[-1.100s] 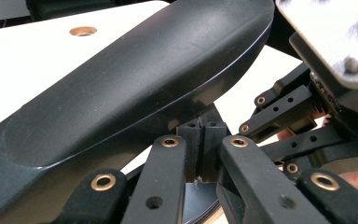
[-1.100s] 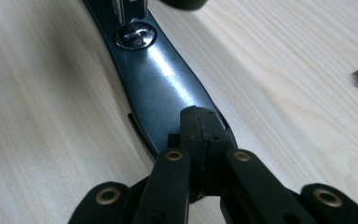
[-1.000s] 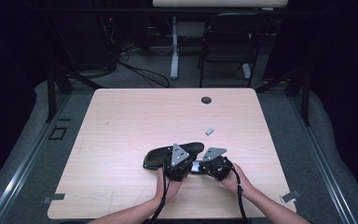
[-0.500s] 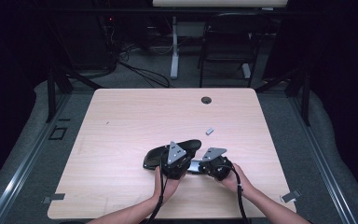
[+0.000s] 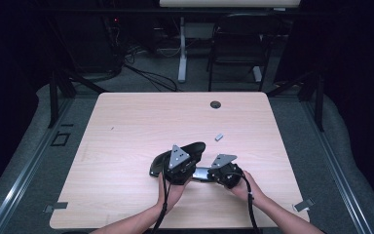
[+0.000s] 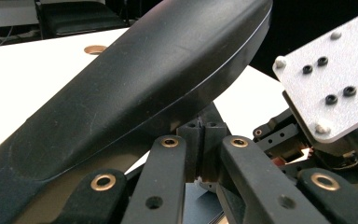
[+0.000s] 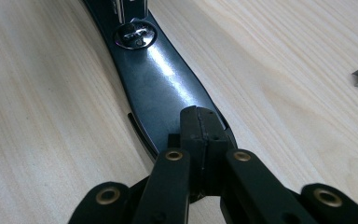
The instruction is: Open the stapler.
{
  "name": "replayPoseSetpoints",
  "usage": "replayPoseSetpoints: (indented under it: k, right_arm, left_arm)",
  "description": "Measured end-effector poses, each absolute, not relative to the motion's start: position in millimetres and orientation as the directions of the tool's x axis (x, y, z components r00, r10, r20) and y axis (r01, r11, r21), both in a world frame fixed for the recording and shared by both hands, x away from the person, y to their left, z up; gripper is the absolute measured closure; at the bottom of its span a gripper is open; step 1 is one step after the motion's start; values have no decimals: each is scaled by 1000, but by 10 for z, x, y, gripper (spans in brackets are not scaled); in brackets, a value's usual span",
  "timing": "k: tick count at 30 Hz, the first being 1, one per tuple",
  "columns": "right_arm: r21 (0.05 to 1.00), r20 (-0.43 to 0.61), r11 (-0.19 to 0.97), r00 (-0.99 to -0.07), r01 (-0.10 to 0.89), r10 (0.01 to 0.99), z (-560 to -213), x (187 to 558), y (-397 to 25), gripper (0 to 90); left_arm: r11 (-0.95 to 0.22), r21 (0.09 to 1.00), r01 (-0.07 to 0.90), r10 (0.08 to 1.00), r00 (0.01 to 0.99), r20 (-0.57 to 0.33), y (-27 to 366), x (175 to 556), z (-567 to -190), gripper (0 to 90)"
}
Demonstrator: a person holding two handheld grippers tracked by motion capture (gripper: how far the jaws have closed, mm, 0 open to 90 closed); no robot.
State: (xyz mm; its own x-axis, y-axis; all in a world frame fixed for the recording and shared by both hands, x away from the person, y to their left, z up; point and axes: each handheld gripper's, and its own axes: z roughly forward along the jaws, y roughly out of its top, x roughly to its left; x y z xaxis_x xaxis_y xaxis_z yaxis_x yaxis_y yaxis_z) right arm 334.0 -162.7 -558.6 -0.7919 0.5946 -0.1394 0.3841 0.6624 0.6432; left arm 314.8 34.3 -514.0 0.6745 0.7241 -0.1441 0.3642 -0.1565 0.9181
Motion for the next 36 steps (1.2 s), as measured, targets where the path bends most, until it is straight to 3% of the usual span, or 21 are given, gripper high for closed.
replayPoseSetpoints:
  k: [18,36]
  right_arm:
    - [641,-137,662,-791,389,596,-5583,3331,-1626,900]
    - [641,-137,662,-791,389,597,-5585,3332,-1628,900]
  left_arm:
    - [-110,921,374,726,663,-182,458,3155,-5044,900]
    - [-118,930,347,734,661,-154,525,3107,-4966,900]
